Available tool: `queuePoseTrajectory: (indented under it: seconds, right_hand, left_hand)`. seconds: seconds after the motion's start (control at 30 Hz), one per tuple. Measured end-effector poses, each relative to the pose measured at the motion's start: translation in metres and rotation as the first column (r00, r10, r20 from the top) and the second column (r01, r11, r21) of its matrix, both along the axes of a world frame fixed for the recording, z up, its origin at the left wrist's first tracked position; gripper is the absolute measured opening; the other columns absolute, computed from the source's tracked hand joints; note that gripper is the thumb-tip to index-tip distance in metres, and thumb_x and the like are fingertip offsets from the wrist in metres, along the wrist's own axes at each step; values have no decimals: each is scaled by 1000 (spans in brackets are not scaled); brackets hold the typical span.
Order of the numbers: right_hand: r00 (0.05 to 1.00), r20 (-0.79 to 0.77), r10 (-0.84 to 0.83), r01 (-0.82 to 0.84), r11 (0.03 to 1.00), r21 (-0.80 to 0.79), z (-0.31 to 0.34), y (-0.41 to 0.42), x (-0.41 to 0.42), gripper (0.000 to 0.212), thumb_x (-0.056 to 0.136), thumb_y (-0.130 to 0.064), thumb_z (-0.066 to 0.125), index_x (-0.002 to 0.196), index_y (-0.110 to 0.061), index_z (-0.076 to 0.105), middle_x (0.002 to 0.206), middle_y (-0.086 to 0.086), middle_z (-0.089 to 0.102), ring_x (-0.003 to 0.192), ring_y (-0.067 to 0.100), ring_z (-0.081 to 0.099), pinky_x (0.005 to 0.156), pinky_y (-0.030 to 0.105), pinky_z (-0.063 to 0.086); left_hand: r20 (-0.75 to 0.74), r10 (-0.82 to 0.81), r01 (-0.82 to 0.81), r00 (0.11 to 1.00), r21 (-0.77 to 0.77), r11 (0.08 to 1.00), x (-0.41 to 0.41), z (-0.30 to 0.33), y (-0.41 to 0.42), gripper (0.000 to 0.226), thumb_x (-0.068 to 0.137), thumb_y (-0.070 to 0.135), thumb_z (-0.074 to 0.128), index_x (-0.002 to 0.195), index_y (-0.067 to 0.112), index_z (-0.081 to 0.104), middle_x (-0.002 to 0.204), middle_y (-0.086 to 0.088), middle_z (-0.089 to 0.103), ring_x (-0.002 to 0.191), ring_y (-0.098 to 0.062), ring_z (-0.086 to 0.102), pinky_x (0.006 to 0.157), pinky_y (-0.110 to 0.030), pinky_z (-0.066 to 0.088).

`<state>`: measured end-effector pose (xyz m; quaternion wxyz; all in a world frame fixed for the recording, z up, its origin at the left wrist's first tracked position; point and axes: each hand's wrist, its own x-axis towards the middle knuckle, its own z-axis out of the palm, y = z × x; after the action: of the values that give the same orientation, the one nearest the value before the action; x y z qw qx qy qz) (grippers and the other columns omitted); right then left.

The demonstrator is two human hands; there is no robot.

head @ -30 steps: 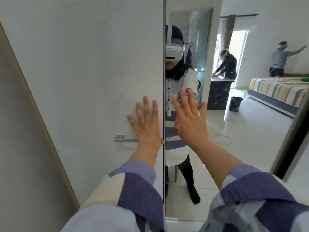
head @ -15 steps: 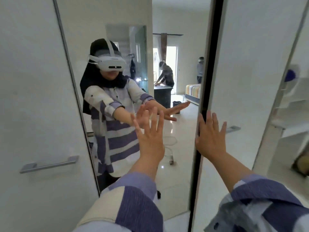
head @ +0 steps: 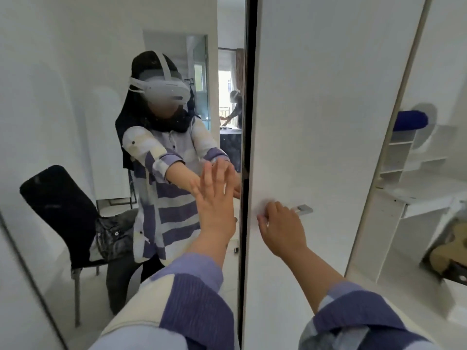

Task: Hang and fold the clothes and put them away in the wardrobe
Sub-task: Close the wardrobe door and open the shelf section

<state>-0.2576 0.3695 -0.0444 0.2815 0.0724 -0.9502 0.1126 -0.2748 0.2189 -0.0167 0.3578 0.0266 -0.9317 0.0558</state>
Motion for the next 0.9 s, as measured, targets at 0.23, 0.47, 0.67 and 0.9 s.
queuePoseTrajectory:
  seconds: [0.23, 0.47, 0.67, 0.9]
  right_hand:
    - [964, -235, 123, -121, 992, 22, -24, 18, -27, 22, 89, -33, 45, 84, -13, 53, 67, 5, 57, 62, 27, 53, 58, 33, 37]
    - [960, -245, 136, -130, 991, 41, -26, 20, -15, 23, 88, -30, 42, 89, -12, 55, 65, 3, 58, 62, 26, 55, 60, 35, 43]
    - [946, -286, 151, -147, 989, 35, -30, 46, 30, 15, 88, -24, 44, 85, -12, 51, 62, 1, 49, 61, 23, 46, 61, 35, 37]
    - [960, -236, 150, -167, 985, -52, -29, 94, 99, 7, 85, -18, 48, 80, -14, 47, 74, 1, 47, 64, 18, 40, 60, 25, 33]
  left_hand:
    - [-16, 116, -117, 993, -70, 991, -15, -13, 4, 137, 56, 46, 83, 152, 17, -11, 156, -11, -21, 143, -38, -13, 111, -64, -2]
    - [27, 123, -122, 992, -58, 991, -10, -11, 6, 144, 53, 48, 85, 150, 16, -17, 158, -11, -16, 145, -39, -8, 112, -64, 0]
    - [67, 122, -117, 990, -71, 991, -2, -5, 6, 147, 55, 54, 82, 145, 15, -27, 155, -12, -24, 144, -39, -13, 110, -64, -1]
    - [88, -14, 6, 996, 84, 996, 13, -1, 19, 131, 69, 53, 75, 148, 15, -23, 155, -11, -27, 144, -38, -16, 112, -61, 1]
